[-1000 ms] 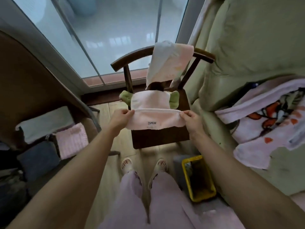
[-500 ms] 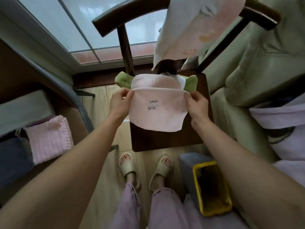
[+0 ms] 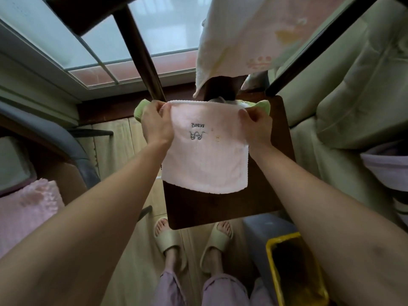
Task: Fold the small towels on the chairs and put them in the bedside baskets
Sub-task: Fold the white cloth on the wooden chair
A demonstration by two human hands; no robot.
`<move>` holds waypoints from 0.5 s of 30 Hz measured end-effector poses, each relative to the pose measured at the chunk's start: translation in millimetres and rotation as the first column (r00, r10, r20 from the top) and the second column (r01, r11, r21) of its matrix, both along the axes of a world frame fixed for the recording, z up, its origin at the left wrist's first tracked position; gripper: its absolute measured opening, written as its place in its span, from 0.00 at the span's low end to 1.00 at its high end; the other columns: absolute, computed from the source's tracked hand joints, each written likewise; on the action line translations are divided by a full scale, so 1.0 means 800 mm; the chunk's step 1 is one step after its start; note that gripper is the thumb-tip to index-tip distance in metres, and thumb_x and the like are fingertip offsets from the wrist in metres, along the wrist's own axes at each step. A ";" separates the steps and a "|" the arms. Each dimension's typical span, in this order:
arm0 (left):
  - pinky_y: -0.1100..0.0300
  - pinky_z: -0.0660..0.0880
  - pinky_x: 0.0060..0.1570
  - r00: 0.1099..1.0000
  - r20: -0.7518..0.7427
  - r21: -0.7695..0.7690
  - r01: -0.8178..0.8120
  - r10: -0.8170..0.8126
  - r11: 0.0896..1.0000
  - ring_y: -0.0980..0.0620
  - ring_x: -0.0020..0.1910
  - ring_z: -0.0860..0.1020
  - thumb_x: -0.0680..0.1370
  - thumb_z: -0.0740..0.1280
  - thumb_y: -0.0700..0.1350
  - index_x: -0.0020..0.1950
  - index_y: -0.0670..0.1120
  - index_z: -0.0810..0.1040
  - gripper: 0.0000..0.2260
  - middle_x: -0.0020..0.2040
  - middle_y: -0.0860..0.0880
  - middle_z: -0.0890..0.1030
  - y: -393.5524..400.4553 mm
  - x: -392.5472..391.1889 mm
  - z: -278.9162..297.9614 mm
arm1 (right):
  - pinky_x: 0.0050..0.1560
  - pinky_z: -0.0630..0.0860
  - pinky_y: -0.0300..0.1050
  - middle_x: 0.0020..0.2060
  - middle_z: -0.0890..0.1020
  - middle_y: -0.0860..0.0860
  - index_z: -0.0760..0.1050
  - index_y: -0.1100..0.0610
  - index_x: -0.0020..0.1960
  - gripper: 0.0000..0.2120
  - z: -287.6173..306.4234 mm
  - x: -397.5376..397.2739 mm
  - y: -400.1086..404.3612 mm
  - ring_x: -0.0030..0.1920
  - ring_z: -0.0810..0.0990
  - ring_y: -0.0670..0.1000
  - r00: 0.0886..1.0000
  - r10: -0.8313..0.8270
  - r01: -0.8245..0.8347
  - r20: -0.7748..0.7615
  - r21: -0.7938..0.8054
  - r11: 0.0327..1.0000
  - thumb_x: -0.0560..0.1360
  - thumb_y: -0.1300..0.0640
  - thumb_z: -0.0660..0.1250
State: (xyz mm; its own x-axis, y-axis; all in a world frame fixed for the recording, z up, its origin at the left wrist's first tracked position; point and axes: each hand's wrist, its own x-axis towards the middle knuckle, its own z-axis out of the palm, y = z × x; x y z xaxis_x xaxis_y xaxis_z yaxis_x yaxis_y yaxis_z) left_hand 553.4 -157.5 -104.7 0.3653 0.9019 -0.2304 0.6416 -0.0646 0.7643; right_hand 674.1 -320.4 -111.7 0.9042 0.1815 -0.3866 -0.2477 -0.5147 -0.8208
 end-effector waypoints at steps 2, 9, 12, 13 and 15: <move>0.65 0.67 0.39 1.000 0.008 -0.040 -0.017 0.018 0.999 0.55 0.43 0.73 0.80 0.63 0.46 0.53 0.40 0.77 0.10 0.43 0.52 0.74 0.001 0.000 -0.006 | 0.45 0.74 0.39 0.43 0.77 0.50 0.75 0.62 0.54 0.09 -0.007 0.000 0.003 0.44 0.77 0.47 0.999 0.040 -0.039 -0.021 0.014 0.999 0.77 0.56 0.66; 0.61 0.68 0.47 0.999 -0.028 -0.250 0.027 -0.035 0.968 0.54 0.51 0.75 0.79 0.62 0.59 0.62 0.45 0.74 0.20 0.53 0.52 0.77 0.002 -0.022 -0.017 | 0.36 0.69 0.37 0.34 0.72 0.46 0.70 0.52 0.38 0.11 -0.015 -0.009 -0.004 0.36 0.72 0.44 0.993 0.049 -0.051 -0.108 -0.018 0.999 0.76 0.53 0.69; 0.61 0.69 0.46 1.000 -0.024 -0.318 0.003 -0.012 0.948 0.57 0.50 0.74 0.79 0.61 0.61 0.60 0.48 0.72 0.19 0.50 0.56 0.75 -0.009 -0.040 -0.015 | 0.38 0.70 0.39 0.36 0.72 0.47 0.70 0.55 0.41 0.12 -0.018 -0.020 -0.015 0.36 0.71 0.45 0.981 -0.011 0.012 -0.191 0.006 1.000 0.78 0.49 0.66; 0.61 0.70 0.47 0.999 -0.031 -0.334 0.005 -0.016 0.942 0.56 0.50 0.75 0.78 0.60 0.62 0.59 0.48 0.72 0.19 0.50 0.55 0.75 -0.015 -0.048 -0.017 | 0.42 0.73 0.42 0.39 0.73 0.49 0.72 0.57 0.46 0.12 -0.018 -0.026 -0.019 0.39 0.73 0.47 0.975 -0.033 0.037 -0.221 0.010 0.999 0.78 0.48 0.65; 0.60 0.72 0.44 0.997 -0.045 -0.353 0.038 -0.057 0.935 0.56 0.46 0.75 0.78 0.60 0.63 0.53 0.47 0.74 0.19 0.47 0.54 0.76 -0.029 -0.065 -0.023 | 0.50 0.77 0.48 0.44 0.76 0.51 0.74 0.62 0.53 0.17 -0.021 -0.038 -0.029 0.46 0.77 0.50 0.960 -0.064 0.068 -0.273 0.005 0.998 0.78 0.47 0.64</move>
